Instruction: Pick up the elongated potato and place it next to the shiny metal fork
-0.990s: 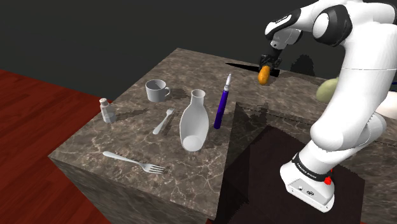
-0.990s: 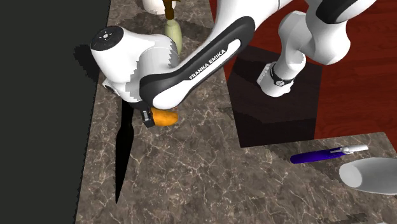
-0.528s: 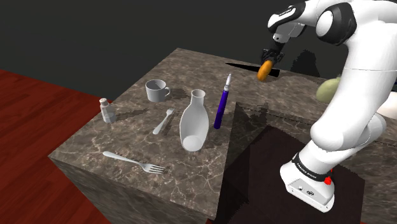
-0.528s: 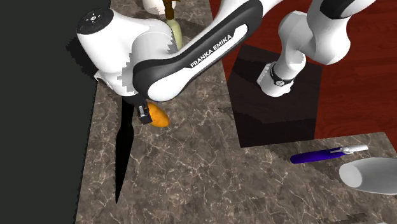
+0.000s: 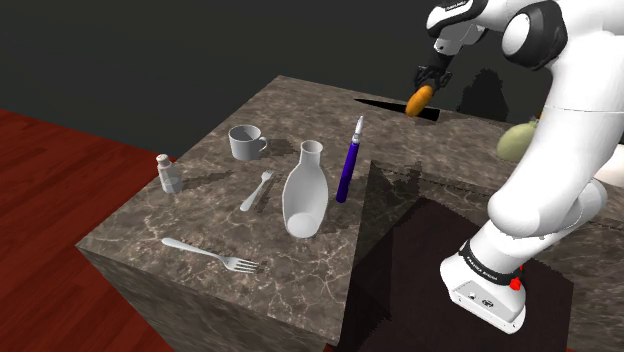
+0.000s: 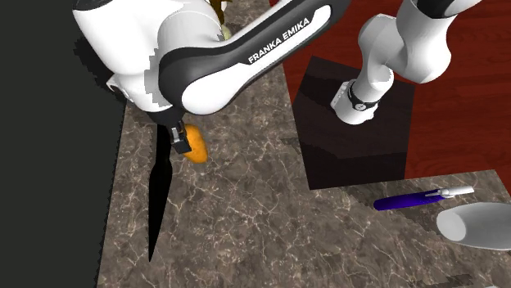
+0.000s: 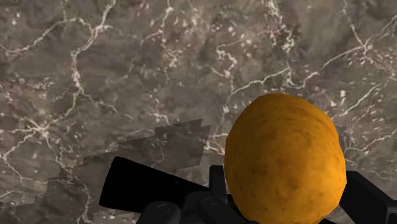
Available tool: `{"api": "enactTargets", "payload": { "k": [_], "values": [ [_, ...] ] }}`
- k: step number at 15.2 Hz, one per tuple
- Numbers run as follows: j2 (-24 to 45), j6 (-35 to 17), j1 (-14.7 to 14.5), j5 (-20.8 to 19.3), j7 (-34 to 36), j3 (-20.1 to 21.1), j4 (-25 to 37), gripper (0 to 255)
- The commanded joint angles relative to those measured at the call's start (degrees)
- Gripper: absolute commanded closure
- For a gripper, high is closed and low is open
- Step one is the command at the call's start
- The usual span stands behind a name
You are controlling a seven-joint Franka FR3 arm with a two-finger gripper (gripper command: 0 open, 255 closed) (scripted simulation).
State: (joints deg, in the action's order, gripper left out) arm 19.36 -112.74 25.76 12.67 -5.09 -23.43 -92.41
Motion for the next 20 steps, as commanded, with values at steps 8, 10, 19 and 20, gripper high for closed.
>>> {"api": "enactTargets", "payload": {
  "k": [8, 10, 19, 20],
  "values": [
    [-6.05, 1.12, -3.31, -2.84, 4.20, 0.31, -4.09, 255],
    [-9.31, -0.28, -5.33, -4.36, 6.89, 0.91, -8.24, 255],
    [-21.40, -4.32, -12.26, -9.90, 20.16, 5.82, -22.66, 255],
    [-22.48, -4.60, -12.87, -10.32, 21.67, 6.54, -23.89, 255]
  ]
}}
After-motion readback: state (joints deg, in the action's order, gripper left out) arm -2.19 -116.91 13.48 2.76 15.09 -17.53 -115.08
